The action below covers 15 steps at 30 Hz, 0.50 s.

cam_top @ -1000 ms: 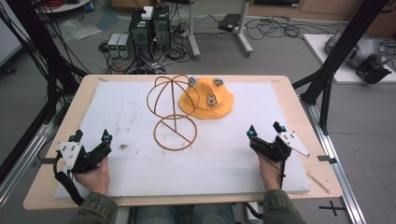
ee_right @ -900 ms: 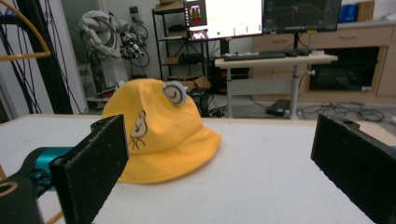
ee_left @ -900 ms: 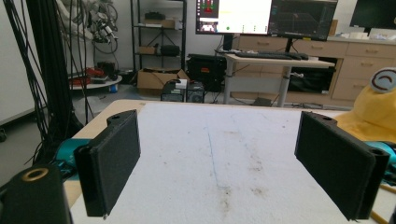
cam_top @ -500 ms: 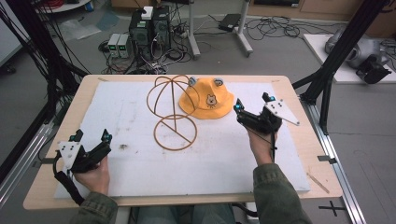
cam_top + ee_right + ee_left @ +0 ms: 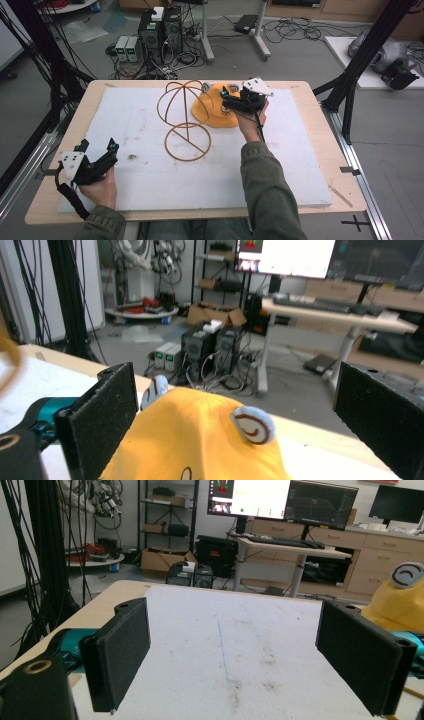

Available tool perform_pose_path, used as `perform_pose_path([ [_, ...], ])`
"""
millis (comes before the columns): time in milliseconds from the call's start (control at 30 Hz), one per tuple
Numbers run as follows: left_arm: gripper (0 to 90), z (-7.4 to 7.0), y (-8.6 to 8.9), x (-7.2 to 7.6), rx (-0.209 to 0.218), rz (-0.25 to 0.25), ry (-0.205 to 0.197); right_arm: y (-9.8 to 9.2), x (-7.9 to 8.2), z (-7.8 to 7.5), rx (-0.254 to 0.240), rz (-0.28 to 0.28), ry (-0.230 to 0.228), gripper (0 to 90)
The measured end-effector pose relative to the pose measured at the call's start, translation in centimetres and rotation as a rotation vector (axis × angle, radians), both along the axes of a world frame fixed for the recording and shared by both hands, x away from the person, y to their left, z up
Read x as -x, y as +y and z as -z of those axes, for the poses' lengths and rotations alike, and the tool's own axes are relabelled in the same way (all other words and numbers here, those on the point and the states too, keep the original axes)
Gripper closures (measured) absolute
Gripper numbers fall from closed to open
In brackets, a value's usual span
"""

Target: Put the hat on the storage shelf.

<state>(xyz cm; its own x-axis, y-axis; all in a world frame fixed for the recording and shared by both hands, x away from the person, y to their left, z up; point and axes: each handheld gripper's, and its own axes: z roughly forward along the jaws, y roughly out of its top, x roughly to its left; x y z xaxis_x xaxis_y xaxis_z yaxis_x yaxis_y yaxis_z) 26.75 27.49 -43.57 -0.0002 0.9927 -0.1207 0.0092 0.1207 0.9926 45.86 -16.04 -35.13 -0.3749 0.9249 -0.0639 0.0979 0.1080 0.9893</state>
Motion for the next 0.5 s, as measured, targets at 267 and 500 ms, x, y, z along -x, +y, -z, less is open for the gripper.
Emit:
perform_pose_path([
  [267, 14.6, 0.3, 1.2, 0.4, 0.021, -0.026, 0.006, 2.0, -2.2, 3.6, -0.009, -0.021, 0.120, 3.9],
  [500, 14.6, 0.2, 1.1, 0.8, 0.011, -0.027, 0.001, 2.3, -2.7, 6.5, 0.002, 0.010, 0.171, 4.3],
])
